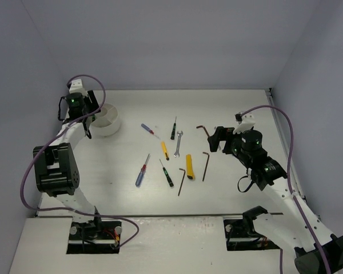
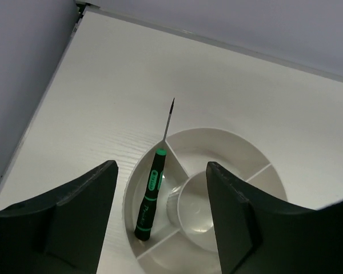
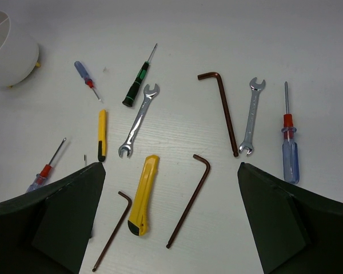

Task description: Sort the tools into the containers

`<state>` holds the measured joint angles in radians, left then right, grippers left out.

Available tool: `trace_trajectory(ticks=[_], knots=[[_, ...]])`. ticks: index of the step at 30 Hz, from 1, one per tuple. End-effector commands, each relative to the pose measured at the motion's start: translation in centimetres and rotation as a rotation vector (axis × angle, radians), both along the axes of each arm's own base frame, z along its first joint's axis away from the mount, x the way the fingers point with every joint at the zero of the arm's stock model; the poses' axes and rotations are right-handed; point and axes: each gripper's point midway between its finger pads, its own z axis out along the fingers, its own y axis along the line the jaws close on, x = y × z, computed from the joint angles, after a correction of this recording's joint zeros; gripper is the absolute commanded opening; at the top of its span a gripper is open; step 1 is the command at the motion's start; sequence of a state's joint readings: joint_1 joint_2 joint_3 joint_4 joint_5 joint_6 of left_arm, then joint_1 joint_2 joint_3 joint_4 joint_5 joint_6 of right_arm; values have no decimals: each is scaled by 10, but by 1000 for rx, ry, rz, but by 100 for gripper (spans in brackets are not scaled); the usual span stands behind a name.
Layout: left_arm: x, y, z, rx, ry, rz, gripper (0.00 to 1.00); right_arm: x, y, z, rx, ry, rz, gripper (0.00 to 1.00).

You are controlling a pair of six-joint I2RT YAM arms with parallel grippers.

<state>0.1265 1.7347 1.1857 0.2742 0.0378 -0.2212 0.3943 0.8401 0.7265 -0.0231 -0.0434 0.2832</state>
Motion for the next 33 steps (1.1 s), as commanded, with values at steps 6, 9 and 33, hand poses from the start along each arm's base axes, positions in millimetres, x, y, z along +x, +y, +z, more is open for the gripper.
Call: trace_trajectory(ticks=[6, 9, 33], knots=[[-75, -64, 119, -109, -60, 61, 60, 7, 4, 14, 11, -54, 4, 100], [-117, -122, 97, -173, 109, 30, 60, 8, 2, 13, 9, -47, -14, 100], [-242, -365, -118, -395, 808, -97, 54, 0, 3, -1, 27, -11, -3, 100]])
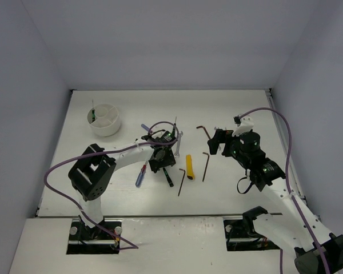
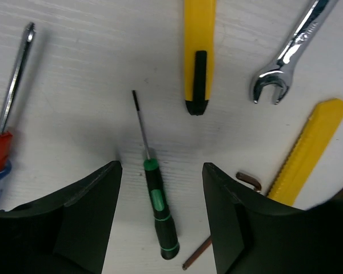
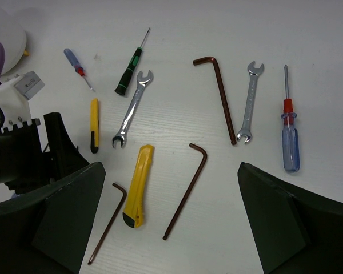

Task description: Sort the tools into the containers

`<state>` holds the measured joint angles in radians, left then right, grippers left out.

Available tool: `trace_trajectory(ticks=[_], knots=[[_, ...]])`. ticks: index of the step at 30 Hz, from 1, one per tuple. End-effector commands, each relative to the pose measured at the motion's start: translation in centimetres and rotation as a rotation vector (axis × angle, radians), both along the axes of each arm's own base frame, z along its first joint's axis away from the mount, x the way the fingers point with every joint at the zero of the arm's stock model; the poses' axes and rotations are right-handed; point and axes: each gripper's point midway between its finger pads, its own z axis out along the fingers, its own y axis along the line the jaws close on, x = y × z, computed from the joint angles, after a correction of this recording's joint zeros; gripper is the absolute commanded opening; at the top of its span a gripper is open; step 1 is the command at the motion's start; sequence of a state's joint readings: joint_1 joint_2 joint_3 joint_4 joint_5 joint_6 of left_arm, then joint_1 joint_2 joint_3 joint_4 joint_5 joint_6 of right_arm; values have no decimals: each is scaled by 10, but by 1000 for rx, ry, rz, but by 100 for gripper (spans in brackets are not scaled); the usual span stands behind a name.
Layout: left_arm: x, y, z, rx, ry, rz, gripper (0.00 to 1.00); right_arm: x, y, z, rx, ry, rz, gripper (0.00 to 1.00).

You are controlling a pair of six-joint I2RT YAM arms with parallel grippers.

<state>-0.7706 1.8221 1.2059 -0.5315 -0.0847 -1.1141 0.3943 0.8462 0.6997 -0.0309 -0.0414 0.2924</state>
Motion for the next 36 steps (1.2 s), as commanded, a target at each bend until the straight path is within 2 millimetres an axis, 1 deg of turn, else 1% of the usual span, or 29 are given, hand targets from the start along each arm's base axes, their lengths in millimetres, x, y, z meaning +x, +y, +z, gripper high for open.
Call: trace_trajectory(ticks=[1, 6, 8, 11, 13, 16, 17, 18, 21, 23, 25, 27, 28, 30, 31, 32, 33, 34, 35, 36], knots=[[3, -28, 16, -92, -3, 53, 53, 3, 5, 15, 37, -51, 5, 100], [-9, -29, 3, -81, 38, 60, 44, 2, 4, 14, 35, -50, 6, 100], [-14, -28, -1, -76, 52, 62, 42, 2, 4, 15, 37, -55, 4, 100], [-22, -21, -7, -57, 67, 70, 38, 2, 4, 15, 36, -55, 3, 100], [-25, -17, -10, -43, 73, 74, 31, 2, 4, 14, 35, -53, 1, 100], [-23, -13, -8, -26, 61, 68, 20, 2, 4, 13, 34, -51, 1, 100], [-22, -12, -7, -15, 55, 62, 16, 2, 4, 13, 34, -51, 1, 100], [-21, -10, -5, -1, 50, 52, 9, 2, 4, 13, 33, -51, 0, 100], [-14, -7, 4, 28, 14, 32, 0, 3, 3, 14, 31, -52, -1, 100], [-9, -5, 23, 34, -30, 4, 0, 3, 4, 13, 31, -51, 0, 100], [-2, 1, 35, 55, -81, -1, 0, 3, 4, 14, 32, -52, 1, 100], [10, 11, 77, 69, -206, -47, 0, 3, 4, 15, 33, -54, 3, 100], [16, 21, 98, 92, -281, -62, 0, 3, 4, 15, 33, -54, 6, 100], [26, 35, 127, 135, -385, -77, 0, 3, 5, 15, 34, -54, 8, 100], [32, 45, 143, 165, -442, -78, 0, 3, 5, 16, 34, -54, 7, 100], [43, 61, 165, 218, -519, -61, 0, 3, 5, 15, 33, -51, 8, 100], [53, 78, 187, 276, -590, -37, 0, 4, 6, 14, 33, -48, 9, 100], [64, 101, 205, 337, -636, -38, 0, 4, 6, 14, 32, -45, 11, 100], [67, 108, 209, 354, -644, -41, 0, 4, 6, 14, 32, -46, 11, 100], [79, 128, 221, 385, -680, -35, 0, 4, 7, 13, 33, -42, 15, 100]])
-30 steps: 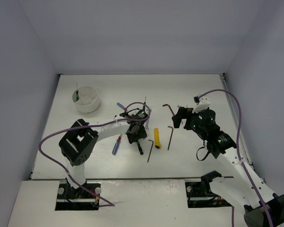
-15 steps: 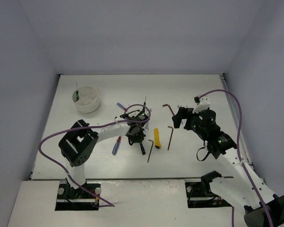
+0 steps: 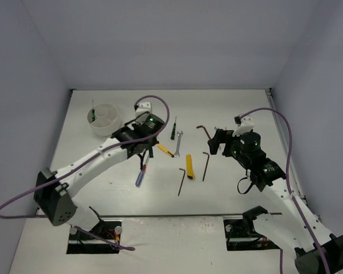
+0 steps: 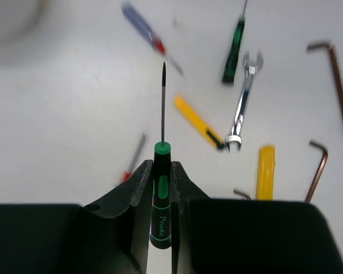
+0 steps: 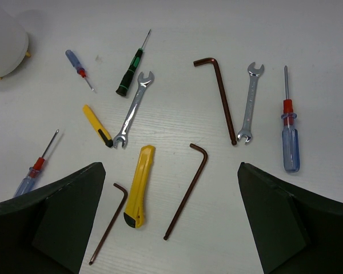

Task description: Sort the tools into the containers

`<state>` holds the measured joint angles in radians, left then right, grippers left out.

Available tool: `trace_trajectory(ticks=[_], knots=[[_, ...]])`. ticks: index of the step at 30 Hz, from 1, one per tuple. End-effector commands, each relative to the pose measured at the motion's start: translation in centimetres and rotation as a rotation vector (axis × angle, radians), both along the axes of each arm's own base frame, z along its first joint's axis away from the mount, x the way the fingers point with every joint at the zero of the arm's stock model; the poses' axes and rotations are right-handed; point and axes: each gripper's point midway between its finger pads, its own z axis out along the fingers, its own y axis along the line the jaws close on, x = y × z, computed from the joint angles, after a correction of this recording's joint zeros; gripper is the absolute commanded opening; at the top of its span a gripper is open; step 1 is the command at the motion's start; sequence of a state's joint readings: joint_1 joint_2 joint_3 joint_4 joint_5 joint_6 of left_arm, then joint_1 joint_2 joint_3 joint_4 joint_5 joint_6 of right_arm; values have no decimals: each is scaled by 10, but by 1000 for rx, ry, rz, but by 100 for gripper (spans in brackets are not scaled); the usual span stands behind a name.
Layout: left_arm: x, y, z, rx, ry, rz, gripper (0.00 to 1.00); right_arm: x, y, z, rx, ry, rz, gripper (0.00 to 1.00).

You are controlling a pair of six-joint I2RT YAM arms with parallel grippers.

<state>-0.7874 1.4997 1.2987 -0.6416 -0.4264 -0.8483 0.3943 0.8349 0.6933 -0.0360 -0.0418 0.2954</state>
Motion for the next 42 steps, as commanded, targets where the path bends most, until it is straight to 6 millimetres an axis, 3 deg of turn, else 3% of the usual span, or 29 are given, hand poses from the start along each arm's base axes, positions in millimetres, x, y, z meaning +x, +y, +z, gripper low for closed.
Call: trace_trajectory(ticks=[1, 3, 4, 7, 9, 11, 15, 17, 19, 25, 31, 39, 42], knots=[[59, 100, 94, 215, -311, 81, 0, 7, 8, 13, 30, -40, 18, 100], [78, 134, 108, 227, -394, 90, 0, 7, 10, 13, 30, -37, 23, 100], [88, 143, 129, 217, -480, 74, 0, 8, 10, 13, 29, -37, 24, 100], [110, 194, 155, 257, -593, 134, 0, 7, 9, 13, 30, -37, 24, 100], [127, 222, 164, 270, -635, 136, 0, 6, 10, 13, 33, -36, 25, 100], [145, 235, 171, 265, -671, 112, 0, 6, 12, 13, 38, -34, 38, 100], [182, 248, 157, 282, -666, 44, 0, 4, 16, 11, 44, -23, 58, 100], [197, 272, 145, 292, -650, 68, 0, 4, 17, 10, 44, -19, 65, 100], [213, 283, 130, 280, -642, 52, 0, 5, 17, 10, 43, -18, 65, 100], [243, 302, 98, 258, -603, 30, 0, 4, 16, 4, 34, -7, 58, 100], [262, 295, 66, 207, -569, -35, 0, 7, 14, 0, 26, 6, 46, 100], [255, 288, 76, 166, -619, -34, 0, 11, 15, -8, 7, 29, 43, 100], [253, 287, 68, 167, -604, -44, 0, 12, 15, -7, 4, 29, 41, 100]])
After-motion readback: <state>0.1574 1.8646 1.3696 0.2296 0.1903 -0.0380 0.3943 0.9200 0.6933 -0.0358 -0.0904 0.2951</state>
